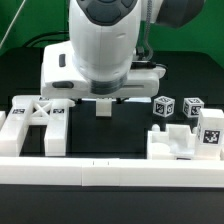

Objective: Assemble chair

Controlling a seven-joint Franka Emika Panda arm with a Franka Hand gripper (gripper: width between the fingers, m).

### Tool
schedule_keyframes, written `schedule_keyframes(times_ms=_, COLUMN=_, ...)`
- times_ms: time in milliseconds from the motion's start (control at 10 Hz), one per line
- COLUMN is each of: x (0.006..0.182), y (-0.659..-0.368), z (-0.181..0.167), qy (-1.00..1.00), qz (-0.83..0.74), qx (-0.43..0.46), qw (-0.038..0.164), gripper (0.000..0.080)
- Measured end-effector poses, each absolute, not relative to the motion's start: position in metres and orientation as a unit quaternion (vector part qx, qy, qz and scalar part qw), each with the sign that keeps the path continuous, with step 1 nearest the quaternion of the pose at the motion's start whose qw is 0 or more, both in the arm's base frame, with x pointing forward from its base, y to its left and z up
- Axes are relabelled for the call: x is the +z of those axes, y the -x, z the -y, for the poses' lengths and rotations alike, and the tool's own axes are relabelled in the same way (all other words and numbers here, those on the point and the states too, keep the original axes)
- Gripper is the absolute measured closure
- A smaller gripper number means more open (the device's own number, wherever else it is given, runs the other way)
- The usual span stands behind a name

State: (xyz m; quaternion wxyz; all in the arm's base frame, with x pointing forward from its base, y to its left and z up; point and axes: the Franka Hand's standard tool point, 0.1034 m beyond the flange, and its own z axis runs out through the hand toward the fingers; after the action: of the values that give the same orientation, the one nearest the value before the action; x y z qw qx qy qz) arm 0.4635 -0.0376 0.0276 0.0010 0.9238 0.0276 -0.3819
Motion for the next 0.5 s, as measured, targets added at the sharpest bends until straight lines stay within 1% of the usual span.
schedule_keyframes(times_ms=100, x=0.0301, y=-0.4581, z=0.0348, qy=-0.905, qz=-0.026, qx=-0.426, qw=-0.001, gripper=0.0150)
schedule_keyframes(times_ms=200, x=0.0261, y=-0.4618, z=0.0332, qy=-0.893, qz=-0.026, qx=-0.449, qw=0.001, gripper=0.0150)
schedule_keyframes(times_ms=300, x=0.0276, y=-0.4594, z=0.0307, qy=-0.872, qz=-0.024, qx=-0.488, qw=0.001, gripper=0.0150)
schedule_keyframes(times_ms=400, x=0.0243, y=-0.4607, z=0.0291, qy=-0.866, qz=-0.024, qx=-0.500, qw=0.003, gripper=0.0150)
schedule_keyframes(times_ms=500, x=0.0219, y=-0.4627, z=0.0269, qy=-0.869, qz=-0.027, qx=-0.494, qw=0.004, gripper=0.0150)
